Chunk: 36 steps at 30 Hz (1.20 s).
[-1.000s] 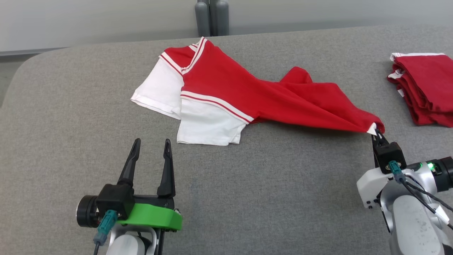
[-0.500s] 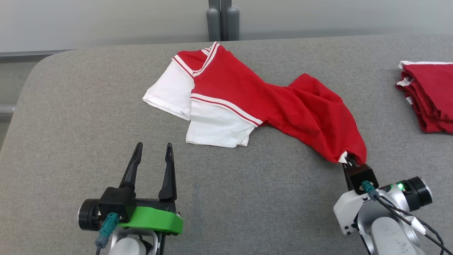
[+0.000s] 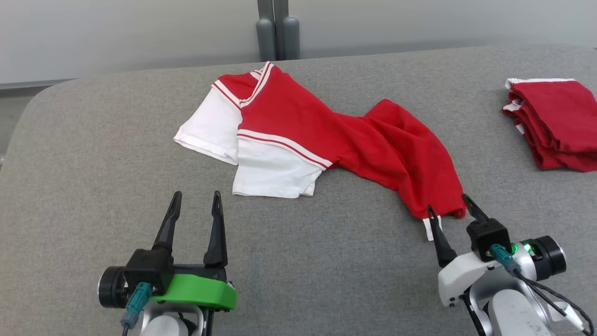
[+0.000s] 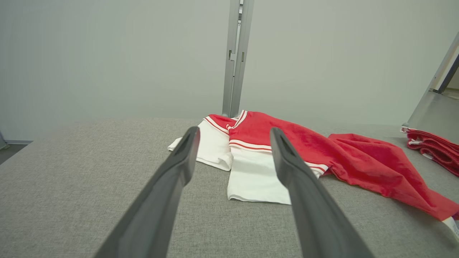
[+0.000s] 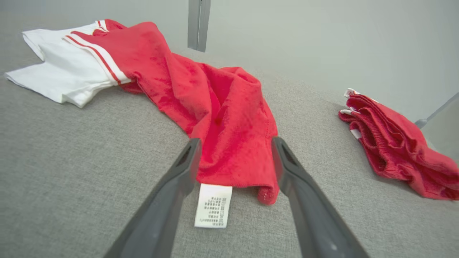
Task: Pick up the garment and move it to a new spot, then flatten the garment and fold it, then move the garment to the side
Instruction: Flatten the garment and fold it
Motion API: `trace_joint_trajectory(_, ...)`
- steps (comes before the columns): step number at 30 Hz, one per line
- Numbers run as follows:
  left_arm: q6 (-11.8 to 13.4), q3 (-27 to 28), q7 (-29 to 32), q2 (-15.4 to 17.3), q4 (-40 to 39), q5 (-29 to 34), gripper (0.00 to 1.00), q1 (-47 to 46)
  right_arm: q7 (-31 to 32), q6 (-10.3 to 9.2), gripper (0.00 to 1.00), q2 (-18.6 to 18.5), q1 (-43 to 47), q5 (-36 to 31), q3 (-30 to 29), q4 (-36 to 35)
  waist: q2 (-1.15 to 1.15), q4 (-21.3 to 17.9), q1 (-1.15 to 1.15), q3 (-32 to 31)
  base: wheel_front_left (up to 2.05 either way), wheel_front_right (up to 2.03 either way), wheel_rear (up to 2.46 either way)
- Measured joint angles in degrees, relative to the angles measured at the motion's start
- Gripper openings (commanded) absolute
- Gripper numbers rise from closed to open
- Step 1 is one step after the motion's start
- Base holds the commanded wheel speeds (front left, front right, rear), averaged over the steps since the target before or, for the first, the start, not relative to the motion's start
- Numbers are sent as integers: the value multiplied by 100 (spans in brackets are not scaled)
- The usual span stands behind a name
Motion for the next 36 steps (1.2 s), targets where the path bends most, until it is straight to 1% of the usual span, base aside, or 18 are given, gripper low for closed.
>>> trace_joint_trajectory(6, -10, 34, 0, 0, 3, 0, 100, 26, -350, -1, 100, 1, 35, 610, -252, -394, 0, -122, 0, -102, 0, 0, 0)
trace_joint_trajectory(13, -43, 101, 0, 0, 31, -19, 100, 140, -614, -1, 100, 2, 125, 1070, -553, -530, 0, -135, 0, -245, 0, 0, 0)
trace_joint_trajectory(18, -44, 209, 0, 0, 4, -75, 100, 382, -705, -1, 100, 2, 207, 1167, -644, -523, 0, -95, 0, -320, 0, 0, 0)
trace_joint_trajectory(23, -43, 240, 0, 0, 19, -141, 100, 526, -756, -1, 100, 5, 367, 1338, -556, -505, 0, -33, 0, -368, 0, 0, 0)
trace_joint_trajectory(36, 1, 140, 0, 0, 47, -198, 100, 534, -782, -1, 100, 4, 414, 1471, -564, -563, 0, 44, 0, -435, 0, 0, 0)
